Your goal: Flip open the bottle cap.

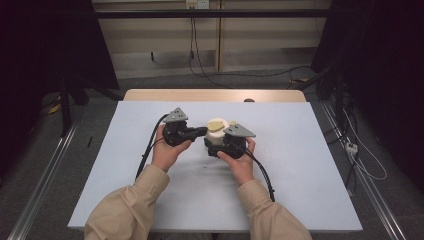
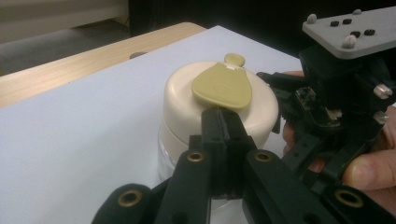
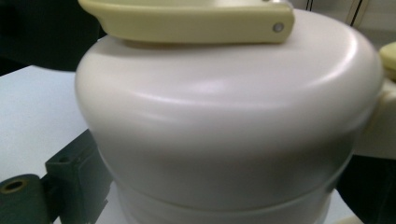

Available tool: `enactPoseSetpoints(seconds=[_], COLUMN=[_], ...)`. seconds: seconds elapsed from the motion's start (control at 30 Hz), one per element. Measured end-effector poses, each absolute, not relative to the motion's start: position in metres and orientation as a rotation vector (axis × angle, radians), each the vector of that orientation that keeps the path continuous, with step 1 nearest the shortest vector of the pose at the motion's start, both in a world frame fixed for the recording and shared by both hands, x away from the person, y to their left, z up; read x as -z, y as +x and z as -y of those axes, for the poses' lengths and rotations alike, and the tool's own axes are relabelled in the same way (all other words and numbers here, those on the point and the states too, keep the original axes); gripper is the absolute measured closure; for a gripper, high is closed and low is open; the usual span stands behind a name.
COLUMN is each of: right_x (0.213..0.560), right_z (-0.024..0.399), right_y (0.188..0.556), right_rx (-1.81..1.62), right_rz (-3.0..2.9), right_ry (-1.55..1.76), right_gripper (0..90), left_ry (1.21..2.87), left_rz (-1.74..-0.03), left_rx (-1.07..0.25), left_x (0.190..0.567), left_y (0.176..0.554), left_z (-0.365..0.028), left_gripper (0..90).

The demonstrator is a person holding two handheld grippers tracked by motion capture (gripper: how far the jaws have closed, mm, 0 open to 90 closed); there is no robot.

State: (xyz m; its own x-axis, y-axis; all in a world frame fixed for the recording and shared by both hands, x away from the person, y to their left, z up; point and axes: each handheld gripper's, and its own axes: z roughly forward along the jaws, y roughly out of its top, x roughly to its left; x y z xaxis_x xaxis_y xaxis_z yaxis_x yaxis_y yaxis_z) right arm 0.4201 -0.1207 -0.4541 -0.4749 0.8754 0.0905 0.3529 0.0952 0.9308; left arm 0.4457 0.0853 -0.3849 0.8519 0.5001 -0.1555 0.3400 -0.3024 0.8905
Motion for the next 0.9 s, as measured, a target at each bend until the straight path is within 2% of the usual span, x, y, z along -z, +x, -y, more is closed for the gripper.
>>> enactPoseSetpoints(seconds=[0.9], right_x=[0.454], right_z=[0.12], right_y=[0.42], right_rx=[-1.369], right_rz=[-1.88], right_ry=[1.202], right_gripper=[5.6], left_ry=[1.912], left_rz=[-0.61], left_rx=[-0.181], left_x=[0.37], left_y=[0.449], left_z=[-0.073], left_gripper=[90.0])
